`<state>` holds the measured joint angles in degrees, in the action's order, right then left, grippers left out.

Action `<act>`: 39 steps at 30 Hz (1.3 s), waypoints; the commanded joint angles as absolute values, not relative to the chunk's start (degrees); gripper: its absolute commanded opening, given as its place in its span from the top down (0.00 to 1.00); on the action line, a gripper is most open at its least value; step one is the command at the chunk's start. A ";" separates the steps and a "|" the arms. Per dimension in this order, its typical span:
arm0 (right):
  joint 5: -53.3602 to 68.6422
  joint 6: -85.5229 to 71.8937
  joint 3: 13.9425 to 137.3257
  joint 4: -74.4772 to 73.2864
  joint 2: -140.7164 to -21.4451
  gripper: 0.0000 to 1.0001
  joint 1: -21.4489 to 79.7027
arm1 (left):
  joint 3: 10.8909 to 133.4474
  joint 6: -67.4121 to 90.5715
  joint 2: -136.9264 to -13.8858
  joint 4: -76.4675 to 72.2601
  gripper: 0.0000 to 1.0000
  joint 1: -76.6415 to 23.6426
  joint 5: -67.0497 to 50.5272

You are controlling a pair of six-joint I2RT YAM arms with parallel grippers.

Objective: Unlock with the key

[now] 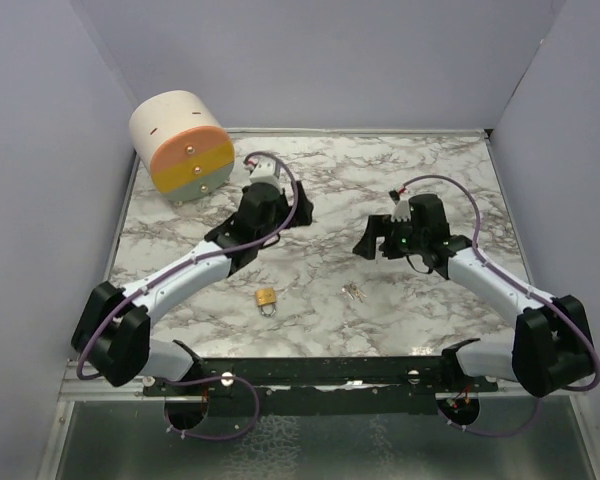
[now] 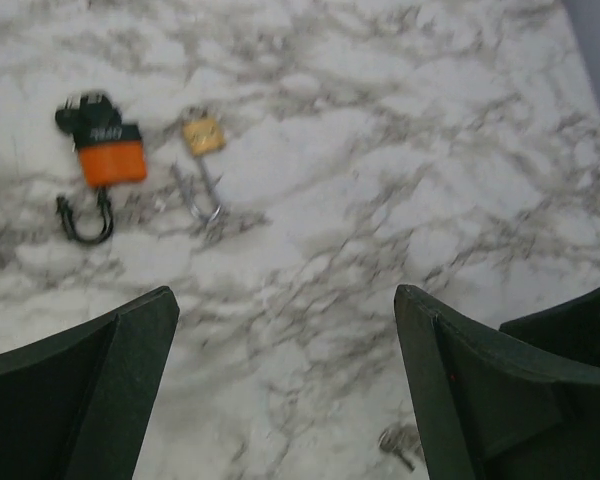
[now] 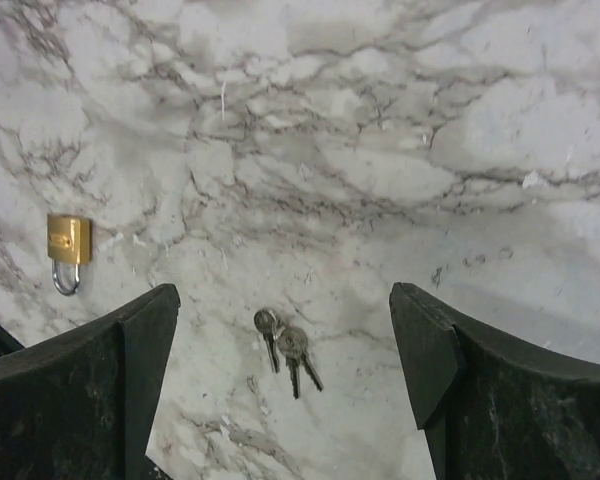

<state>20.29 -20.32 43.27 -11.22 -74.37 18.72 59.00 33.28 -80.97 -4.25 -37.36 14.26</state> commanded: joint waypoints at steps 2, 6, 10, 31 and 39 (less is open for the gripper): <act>14.78 -22.55 40.38 -19.11 -73.09 0.15 26.77 | 45.51 37.74 -72.63 4.56 0.08 -37.95 12.32; 11.56 -24.86 40.93 -21.56 -77.10 0.18 33.42 | 42.21 38.98 -68.05 11.70 0.08 -38.22 13.71; 10.29 -26.35 40.44 -21.15 -77.76 0.25 35.10 | 40.08 40.15 -64.77 14.51 0.09 -38.45 14.19; 7.99 -23.53 41.74 -17.72 -85.06 0.60 35.24 | 37.45 40.99 -64.94 14.51 0.11 -38.67 14.61; 6.96 -22.55 43.08 -17.51 -86.82 0.64 35.24 | 36.57 41.89 -64.78 14.14 0.12 -38.67 14.41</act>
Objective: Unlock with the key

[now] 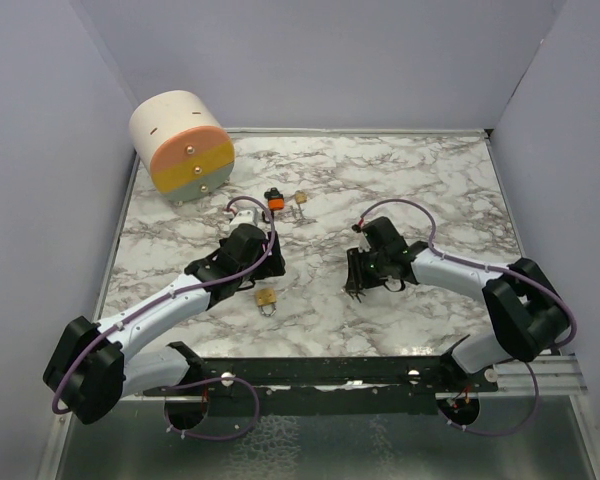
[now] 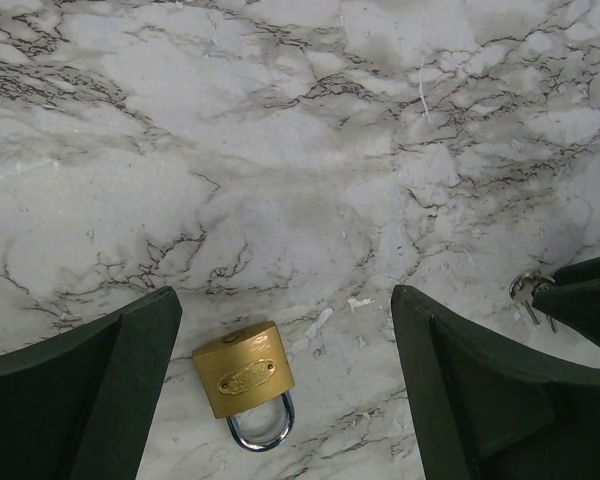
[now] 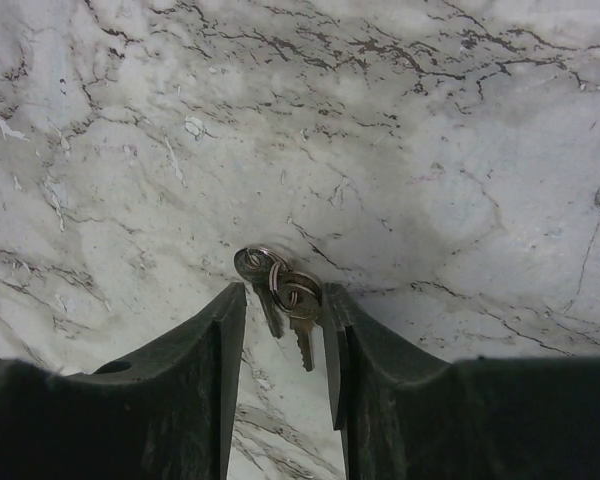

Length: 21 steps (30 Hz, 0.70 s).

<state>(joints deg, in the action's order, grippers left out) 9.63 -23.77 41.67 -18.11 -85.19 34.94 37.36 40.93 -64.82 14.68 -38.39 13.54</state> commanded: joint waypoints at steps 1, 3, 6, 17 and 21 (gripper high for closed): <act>6.83 -22.44 43.20 -17.57 -86.83 0.65 35.24 | 36.56 41.96 -64.78 14.17 0.12 -38.67 14.34; 6.68 -22.34 43.19 -17.49 -86.97 0.70 35.24 | 36.65 41.95 -64.78 14.16 0.12 -38.67 14.21; 6.77 -22.12 43.10 -17.58 -87.64 0.77 35.24 | 36.55 42.13 -64.54 14.18 0.12 -38.67 14.22; 6.71 -22.70 42.78 -18.04 -88.54 0.96 35.24 | 38.27 40.52 -65.96 13.57 0.12 -38.67 13.55; 5.75 -22.83 42.12 -17.71 -86.90 0.99 35.24 | 40.06 39.12 -69.48 12.36 0.12 -38.67 11.87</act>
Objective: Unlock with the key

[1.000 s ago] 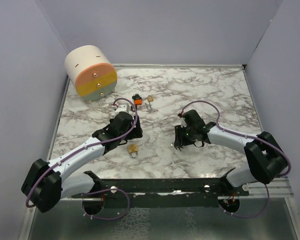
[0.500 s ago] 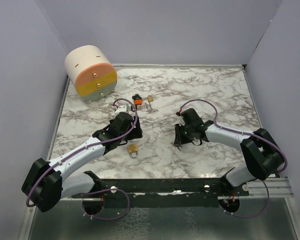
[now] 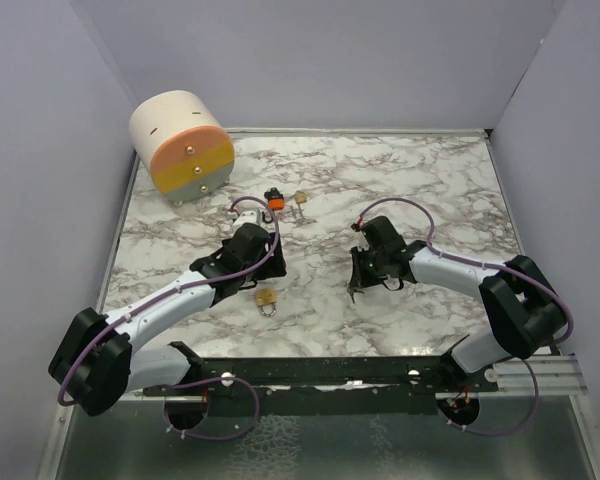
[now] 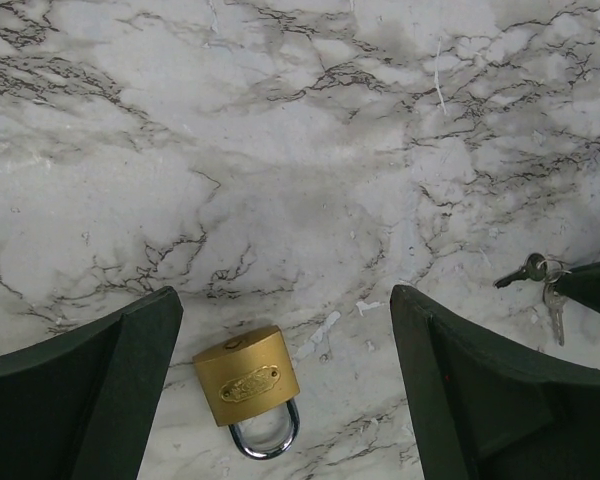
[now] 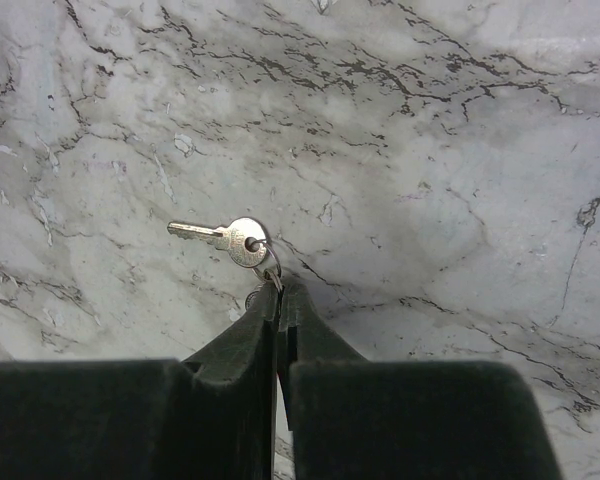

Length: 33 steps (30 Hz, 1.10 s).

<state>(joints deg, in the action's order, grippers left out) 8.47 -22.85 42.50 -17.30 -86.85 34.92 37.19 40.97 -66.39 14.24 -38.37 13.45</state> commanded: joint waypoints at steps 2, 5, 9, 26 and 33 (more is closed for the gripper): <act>5.55 -22.56 42.13 -17.18 -86.22 0.99 35.24 | 41.34 38.51 -71.62 12.27 0.12 -38.67 11.13; 5.17 -21.34 42.39 -16.48 -85.28 0.99 35.24 | 41.69 38.28 -73.30 10.56 0.13 -38.76 10.36; 4.96 -20.25 43.45 -16.06 -83.14 0.99 35.24 | 39.88 38.30 -71.84 6.45 0.14 -38.76 9.74; 6.48 -16.60 50.26 -18.23 -80.62 0.99 35.24 | 32.71 33.06 -70.82 -15.89 0.21 -38.76 0.53; 6.94 -15.74 53.86 -19.70 -79.47 0.99 35.24 | 32.53 29.92 -73.10 -20.37 0.22 -38.76 -1.58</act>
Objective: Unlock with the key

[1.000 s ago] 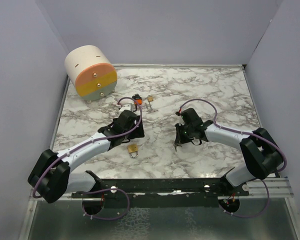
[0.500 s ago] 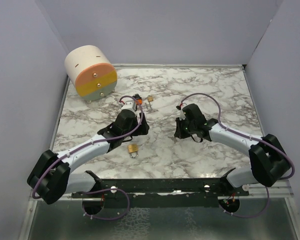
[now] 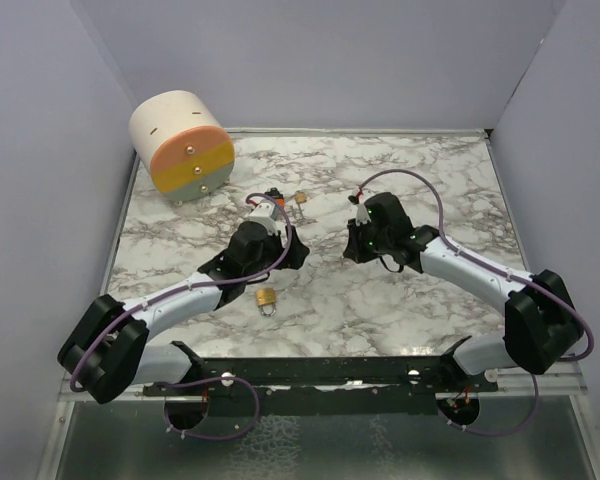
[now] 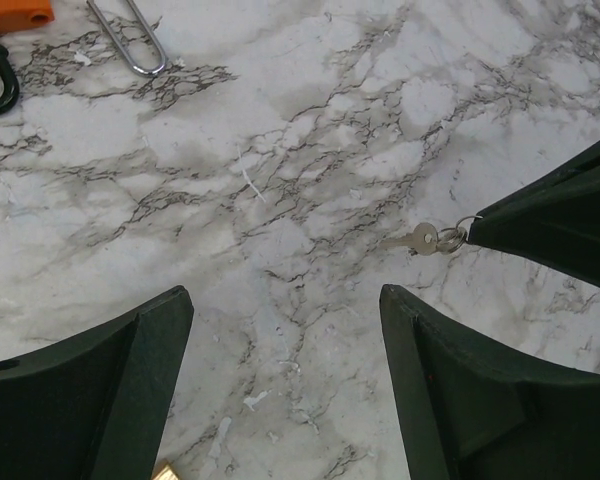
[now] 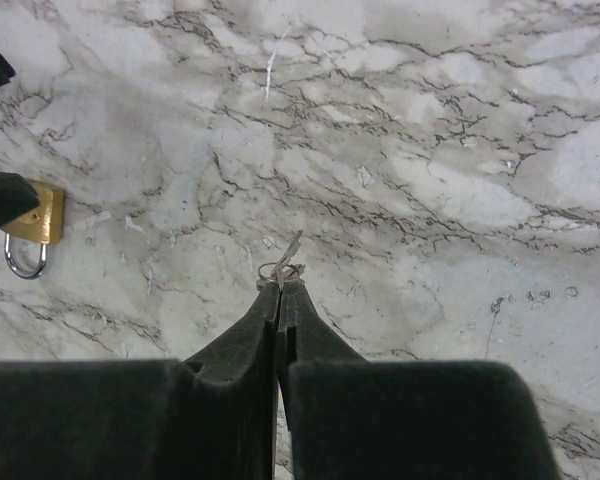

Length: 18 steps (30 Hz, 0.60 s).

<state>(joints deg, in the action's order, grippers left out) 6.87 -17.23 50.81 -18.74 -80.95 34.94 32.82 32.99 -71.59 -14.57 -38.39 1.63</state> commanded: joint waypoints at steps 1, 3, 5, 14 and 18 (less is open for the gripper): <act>7.01 -15.66 54.33 -19.91 -79.31 0.99 35.24 | 32.26 29.58 -73.31 -21.44 0.22 -38.76 -1.85; 7.24 -15.72 55.28 -20.35 -79.00 0.99 35.24 | 31.46 28.88 -73.74 -23.79 0.21 -38.83 -2.10; 7.62 -15.80 56.55 -20.83 -78.66 0.99 35.24 | 30.37 28.27 -74.14 -27.34 0.21 -38.84 -1.81; 7.55 -15.52 64.04 -24.58 -78.50 0.99 35.22 | 27.86 22.35 -75.88 -40.37 0.22 -39.29 -1.68; 7.44 -14.87 66.38 -25.50 -78.80 0.99 35.15 | 29.04 20.04 -77.63 -44.15 0.24 -39.29 -7.20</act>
<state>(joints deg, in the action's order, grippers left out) 6.94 -16.14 63.29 -23.27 -79.96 34.94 27.46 24.12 -76.03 -35.92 -39.07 -1.21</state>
